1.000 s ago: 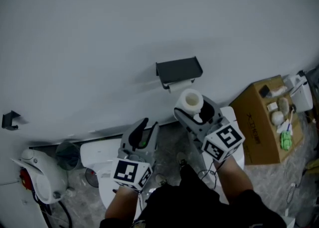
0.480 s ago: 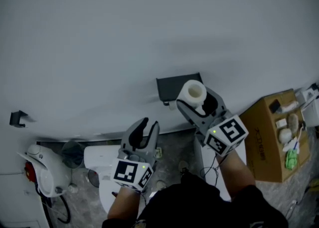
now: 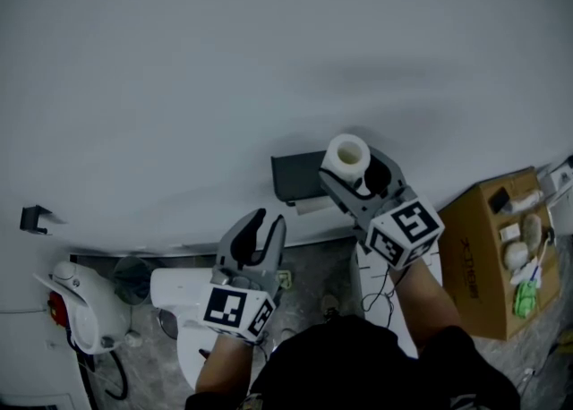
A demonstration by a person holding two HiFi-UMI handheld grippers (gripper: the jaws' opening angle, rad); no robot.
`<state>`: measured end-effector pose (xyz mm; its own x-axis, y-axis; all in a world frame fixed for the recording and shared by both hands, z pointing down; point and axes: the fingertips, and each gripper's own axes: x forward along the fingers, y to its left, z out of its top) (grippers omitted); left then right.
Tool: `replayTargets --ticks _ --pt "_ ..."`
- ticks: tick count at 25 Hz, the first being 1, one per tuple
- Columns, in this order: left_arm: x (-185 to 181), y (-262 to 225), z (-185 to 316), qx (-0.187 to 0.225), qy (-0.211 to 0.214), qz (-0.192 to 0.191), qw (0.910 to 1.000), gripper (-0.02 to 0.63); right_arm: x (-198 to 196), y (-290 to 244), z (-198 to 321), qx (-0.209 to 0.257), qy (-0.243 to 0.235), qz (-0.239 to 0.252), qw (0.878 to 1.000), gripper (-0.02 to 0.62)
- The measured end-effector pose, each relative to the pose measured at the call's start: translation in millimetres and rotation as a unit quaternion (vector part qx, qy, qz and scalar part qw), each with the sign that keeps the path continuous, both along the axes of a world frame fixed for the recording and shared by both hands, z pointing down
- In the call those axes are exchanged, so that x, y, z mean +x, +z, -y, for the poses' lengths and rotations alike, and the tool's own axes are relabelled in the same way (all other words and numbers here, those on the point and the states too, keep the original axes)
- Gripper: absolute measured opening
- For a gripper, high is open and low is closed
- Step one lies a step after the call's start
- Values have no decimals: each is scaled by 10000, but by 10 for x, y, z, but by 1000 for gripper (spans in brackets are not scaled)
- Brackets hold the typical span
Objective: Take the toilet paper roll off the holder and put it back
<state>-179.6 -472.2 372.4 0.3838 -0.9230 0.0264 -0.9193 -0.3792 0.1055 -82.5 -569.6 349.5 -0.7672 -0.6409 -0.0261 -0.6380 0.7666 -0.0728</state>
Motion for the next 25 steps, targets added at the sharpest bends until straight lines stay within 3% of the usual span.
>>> replayTargets --ticks 25 --pt "-10 99 308 -102 38 -13 9999 104 -13 287 295 -168 -35 -231 9996 319"
